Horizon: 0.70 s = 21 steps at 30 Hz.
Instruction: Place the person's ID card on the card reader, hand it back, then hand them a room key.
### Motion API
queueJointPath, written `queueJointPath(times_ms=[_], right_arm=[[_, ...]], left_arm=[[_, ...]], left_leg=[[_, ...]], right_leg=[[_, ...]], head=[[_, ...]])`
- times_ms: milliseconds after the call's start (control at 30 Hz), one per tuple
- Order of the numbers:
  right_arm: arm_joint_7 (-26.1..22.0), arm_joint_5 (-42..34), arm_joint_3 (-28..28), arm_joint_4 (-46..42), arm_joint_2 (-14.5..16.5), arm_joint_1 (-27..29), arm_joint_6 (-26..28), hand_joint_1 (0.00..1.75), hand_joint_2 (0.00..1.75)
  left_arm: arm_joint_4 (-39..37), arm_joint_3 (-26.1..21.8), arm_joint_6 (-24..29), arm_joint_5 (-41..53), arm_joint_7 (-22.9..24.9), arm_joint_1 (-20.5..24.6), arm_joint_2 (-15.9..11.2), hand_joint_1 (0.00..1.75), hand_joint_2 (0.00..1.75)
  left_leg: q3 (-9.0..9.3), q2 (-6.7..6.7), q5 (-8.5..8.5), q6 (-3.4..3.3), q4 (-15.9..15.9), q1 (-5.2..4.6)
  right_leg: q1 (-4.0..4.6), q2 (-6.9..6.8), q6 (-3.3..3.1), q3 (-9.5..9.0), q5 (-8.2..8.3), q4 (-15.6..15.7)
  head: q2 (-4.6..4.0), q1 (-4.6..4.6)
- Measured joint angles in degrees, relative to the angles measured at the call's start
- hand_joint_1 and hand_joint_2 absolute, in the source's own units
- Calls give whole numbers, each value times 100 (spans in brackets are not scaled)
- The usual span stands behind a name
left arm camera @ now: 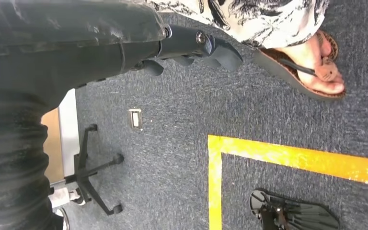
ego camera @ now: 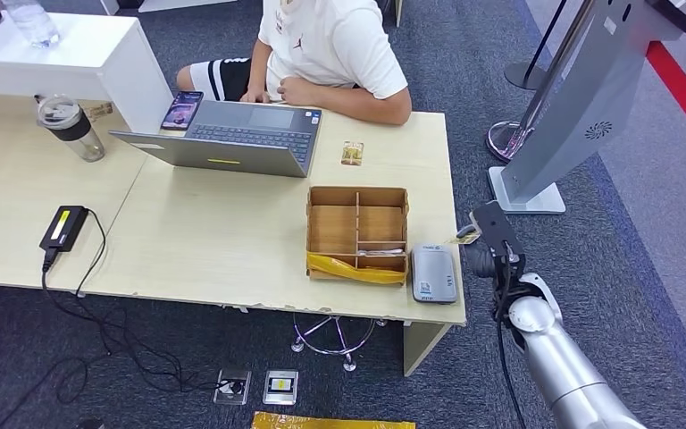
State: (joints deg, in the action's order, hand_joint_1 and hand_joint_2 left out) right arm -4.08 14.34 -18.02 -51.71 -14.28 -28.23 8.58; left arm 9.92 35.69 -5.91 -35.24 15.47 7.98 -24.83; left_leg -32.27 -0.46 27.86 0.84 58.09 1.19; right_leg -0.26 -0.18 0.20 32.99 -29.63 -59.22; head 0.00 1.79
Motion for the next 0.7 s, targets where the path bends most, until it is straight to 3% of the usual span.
queueJointPath(times_ms=[367,700], right_arm=[[510,207,-62,-47,-252,173,-578,175,175],[982,519,-142,-108,-518,263,-749,175,175]], left_arm=[[0,52,-212,136,-151,3,-63,0,175],[0,194,-257,245,-231,9,-110,0,175]], left_leg=[[0,0,0,0,0,0],[7,2,0,0,0,0]], right_leg=[[0,-1,0,-1,0,-1],[0,2,0,-6,1,1]], head=[[0,-1],[0,0]])
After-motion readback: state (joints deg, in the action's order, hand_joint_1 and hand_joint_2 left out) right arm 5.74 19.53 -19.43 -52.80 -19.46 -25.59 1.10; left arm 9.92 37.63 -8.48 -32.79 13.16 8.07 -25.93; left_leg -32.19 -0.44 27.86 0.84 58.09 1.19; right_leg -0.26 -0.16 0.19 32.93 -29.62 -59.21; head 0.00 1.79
